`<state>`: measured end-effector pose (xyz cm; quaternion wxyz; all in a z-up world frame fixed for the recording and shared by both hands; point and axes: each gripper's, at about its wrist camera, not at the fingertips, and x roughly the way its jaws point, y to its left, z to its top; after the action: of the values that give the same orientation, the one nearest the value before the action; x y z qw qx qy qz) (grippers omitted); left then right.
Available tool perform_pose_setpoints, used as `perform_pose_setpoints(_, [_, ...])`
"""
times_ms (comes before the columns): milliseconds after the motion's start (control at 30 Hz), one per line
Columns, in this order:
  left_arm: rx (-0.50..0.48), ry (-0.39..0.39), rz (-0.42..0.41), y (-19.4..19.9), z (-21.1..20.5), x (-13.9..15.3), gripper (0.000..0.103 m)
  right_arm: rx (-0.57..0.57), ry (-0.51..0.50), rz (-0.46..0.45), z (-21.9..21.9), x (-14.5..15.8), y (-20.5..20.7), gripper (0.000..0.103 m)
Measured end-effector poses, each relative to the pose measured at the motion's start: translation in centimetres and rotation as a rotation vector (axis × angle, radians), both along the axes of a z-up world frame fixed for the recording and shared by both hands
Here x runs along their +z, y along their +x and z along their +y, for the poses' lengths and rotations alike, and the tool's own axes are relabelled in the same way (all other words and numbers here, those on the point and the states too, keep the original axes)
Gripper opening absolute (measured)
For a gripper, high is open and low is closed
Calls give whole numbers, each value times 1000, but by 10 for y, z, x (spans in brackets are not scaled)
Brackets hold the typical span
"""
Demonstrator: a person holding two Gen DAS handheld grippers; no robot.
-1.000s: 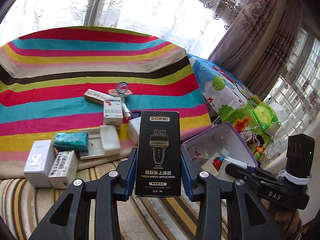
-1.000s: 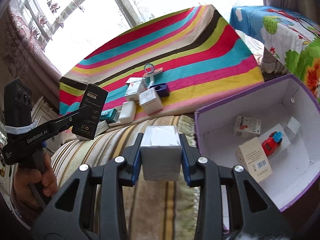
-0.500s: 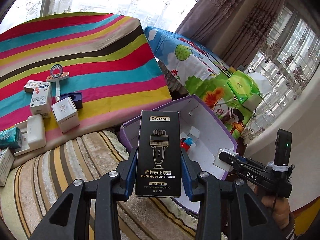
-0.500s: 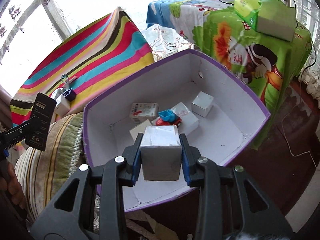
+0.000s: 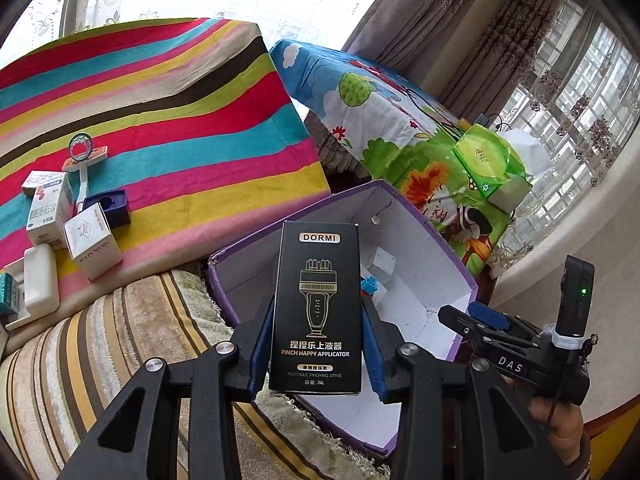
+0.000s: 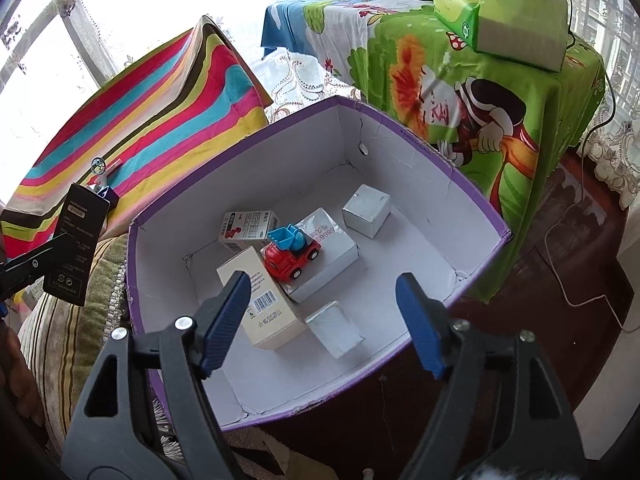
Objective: Organize rigid objects
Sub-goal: 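Carry DORMI box into purple box with left tool while right tool drops white box there, then open left tool releasing DORMI box, then grasp white SL-printed box on cushion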
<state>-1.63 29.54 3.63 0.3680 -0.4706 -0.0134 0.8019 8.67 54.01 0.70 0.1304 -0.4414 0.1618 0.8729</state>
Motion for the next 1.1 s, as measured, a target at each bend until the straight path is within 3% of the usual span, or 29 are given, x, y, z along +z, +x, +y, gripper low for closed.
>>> perform_pose_setpoints(133, [-7,-9,-11,-2,4,-3,42,2,46,9,-4,6,0,83])
perform_pose_setpoints(233, [-2,-21,-15,-3,4,-4,43,5,67,51,-7,14,2,92])
perform_pose_setpoints(367, [12,-22,-1,-1,1,-2,51,-24,122,115,-10,28,6,97])
perform_pose_setpoints(467, [24,-35,48,4,-2,4,62,-5,173,146,-16,35,5,101])
perform_pose_setpoints(633, [97,-42,153,13,-17,17,64,11,219,169,-25,41,4,101])
perform_pose_setpoints(833, [114,-48,234,17,-44,28,64,76,106,260,-31,51,9,101])
perform_pose_setpoints(1100, [249,-84,231,4,-112,26,64,178,64,214,-63,49,-5,101])
